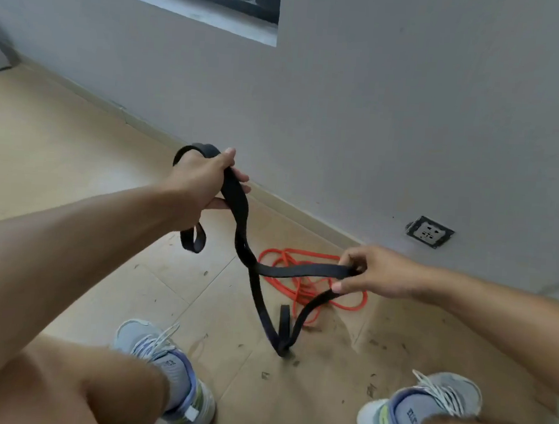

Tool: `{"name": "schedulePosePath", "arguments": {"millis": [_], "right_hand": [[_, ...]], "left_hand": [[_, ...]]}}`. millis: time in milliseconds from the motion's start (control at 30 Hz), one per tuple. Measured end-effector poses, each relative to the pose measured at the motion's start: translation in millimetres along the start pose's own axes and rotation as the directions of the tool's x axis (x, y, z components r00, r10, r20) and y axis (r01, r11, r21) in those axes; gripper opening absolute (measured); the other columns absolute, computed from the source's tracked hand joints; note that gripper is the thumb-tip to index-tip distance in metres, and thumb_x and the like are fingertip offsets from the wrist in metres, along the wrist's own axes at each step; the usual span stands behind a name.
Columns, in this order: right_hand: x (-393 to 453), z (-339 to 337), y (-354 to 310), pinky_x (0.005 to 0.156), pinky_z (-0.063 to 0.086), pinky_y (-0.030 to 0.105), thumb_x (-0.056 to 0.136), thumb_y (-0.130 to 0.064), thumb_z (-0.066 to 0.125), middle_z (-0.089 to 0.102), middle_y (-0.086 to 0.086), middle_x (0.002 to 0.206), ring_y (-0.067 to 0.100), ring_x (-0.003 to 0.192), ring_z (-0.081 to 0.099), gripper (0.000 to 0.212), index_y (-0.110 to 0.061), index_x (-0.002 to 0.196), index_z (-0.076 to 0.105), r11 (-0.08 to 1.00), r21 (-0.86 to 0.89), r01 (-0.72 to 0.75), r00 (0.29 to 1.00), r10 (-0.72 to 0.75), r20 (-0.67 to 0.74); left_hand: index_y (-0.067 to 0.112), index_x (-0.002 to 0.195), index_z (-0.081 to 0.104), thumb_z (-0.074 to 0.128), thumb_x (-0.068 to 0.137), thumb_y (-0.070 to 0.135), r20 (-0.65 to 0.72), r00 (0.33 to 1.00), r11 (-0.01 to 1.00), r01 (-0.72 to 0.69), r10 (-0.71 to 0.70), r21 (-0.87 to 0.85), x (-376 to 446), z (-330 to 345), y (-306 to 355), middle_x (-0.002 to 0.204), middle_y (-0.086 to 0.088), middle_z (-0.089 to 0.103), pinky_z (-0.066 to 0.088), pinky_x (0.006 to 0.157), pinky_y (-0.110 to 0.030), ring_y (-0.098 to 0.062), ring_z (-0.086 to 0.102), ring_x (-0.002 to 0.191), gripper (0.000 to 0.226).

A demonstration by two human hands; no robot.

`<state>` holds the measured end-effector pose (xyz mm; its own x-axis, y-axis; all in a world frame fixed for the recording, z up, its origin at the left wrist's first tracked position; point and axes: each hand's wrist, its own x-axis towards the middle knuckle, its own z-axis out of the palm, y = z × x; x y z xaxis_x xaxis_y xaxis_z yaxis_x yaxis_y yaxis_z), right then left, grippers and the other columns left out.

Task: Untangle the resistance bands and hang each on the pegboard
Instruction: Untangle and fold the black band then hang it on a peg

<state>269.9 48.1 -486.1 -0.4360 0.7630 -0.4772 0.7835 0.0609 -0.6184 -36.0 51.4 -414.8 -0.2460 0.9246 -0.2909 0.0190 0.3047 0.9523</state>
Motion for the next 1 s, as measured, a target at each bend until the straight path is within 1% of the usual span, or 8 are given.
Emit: {"name": "schedulePosePath", "arguments": {"millis": [67,167,267,400,567,633,800,1000], "right_hand": [[-6,4,2,0.108,0.049,0.037,0.079,-0.040,0.087,0.072,-0.014,0.124,0.013,0.119,0.066,0.050,-0.032,0.125,0.071,0.948,-0.317,-0.010,0.948,0.111,0.300],[-12,17,-12,0.116,0.040,0.031,0.087,-0.045,0.079,0.051,-0.006,0.154,0.016,0.140,0.050,0.077,-0.025,0.154,0.047,0.854,-0.519,0.040,0.902,0.193,0.387],[-6,26,-25,0.111,0.044,0.028,0.084,-0.045,0.082,0.053,-0.006,0.153,0.012,0.132,0.055,0.087,-0.029,0.158,0.038,0.956,-0.280,0.093,0.981,-0.040,0.190],[-3,28,-47,0.110,0.045,0.029,0.077,-0.054,0.085,0.052,-0.012,0.149,0.007,0.130,0.055,0.100,-0.042,0.159,0.030,0.992,0.002,0.124,0.992,-0.124,-0.035],[-11,32,-67,0.102,0.041,0.021,0.081,-0.049,0.084,0.061,-0.031,0.128,-0.010,0.120,0.054,0.066,-0.046,0.140,0.054,0.974,0.098,0.203,0.979,-0.202,-0.025],[-12,35,-71,0.097,0.045,0.020,0.084,-0.043,0.083,0.071,-0.024,0.117,-0.008,0.112,0.062,0.043,-0.037,0.124,0.069,0.953,0.199,0.227,0.974,-0.218,-0.067],[-12,42,-71,0.097,0.059,0.047,0.088,-0.032,0.081,0.078,0.003,0.099,0.020,0.096,0.076,0.020,-0.024,0.104,0.072,0.896,0.364,0.256,0.965,-0.218,-0.144],[-17,61,-80,0.081,0.057,0.056,0.089,-0.047,0.062,0.073,0.008,0.091,0.023,0.083,0.071,0.029,-0.020,0.098,0.063,0.962,0.048,0.269,0.956,-0.261,-0.136]], "left_hand": [[0.003,0.108,0.057,0.050,0.107,0.033,0.009,1.000,0.999,-0.003,0.003,-0.050,-1,0,2,0.090,-0.010,0.073,0.063,0.062,-0.036,-0.027,0.078,0.089,0.031],[0.004,0.107,0.056,0.051,0.106,0.033,0.050,0.999,0.998,0.010,-0.007,-0.060,-8,3,3,0.089,-0.010,0.072,0.063,0.063,-0.037,-0.028,0.077,0.091,0.029],[0.001,0.110,0.057,0.053,0.105,0.034,0.160,0.987,0.998,0.031,-0.021,-0.063,-18,8,2,0.093,-0.013,0.071,0.064,0.068,-0.039,-0.030,0.077,0.092,0.034],[0.001,0.099,0.060,0.054,0.104,0.035,0.267,0.964,0.997,0.034,-0.013,-0.072,-31,22,3,0.090,-0.014,0.071,0.063,0.080,-0.047,-0.031,0.077,0.092,0.034],[0.004,0.097,0.058,0.057,0.102,0.035,0.327,0.945,0.992,0.041,-0.001,-0.116,-46,34,7,0.091,-0.013,0.070,0.062,0.086,-0.048,-0.032,0.076,0.095,0.032],[0.003,0.104,0.059,0.058,0.101,0.035,0.338,0.941,0.994,0.035,0.003,-0.104,-49,35,7,0.095,-0.012,0.070,0.062,0.087,-0.047,-0.029,0.076,0.096,0.032],[0.011,0.121,0.064,0.062,0.099,0.038,0.337,0.941,0.996,0.024,0.006,-0.085,-49,35,6,0.104,-0.005,0.076,0.056,0.099,-0.045,-0.022,0.074,0.104,0.035],[0.001,0.135,0.049,0.060,0.100,0.040,0.408,0.812,0.879,0.474,-0.418,-0.042,-26,18,3,0.112,-0.010,0.076,0.057,0.091,-0.046,-0.025,0.071,0.107,0.054]]}}
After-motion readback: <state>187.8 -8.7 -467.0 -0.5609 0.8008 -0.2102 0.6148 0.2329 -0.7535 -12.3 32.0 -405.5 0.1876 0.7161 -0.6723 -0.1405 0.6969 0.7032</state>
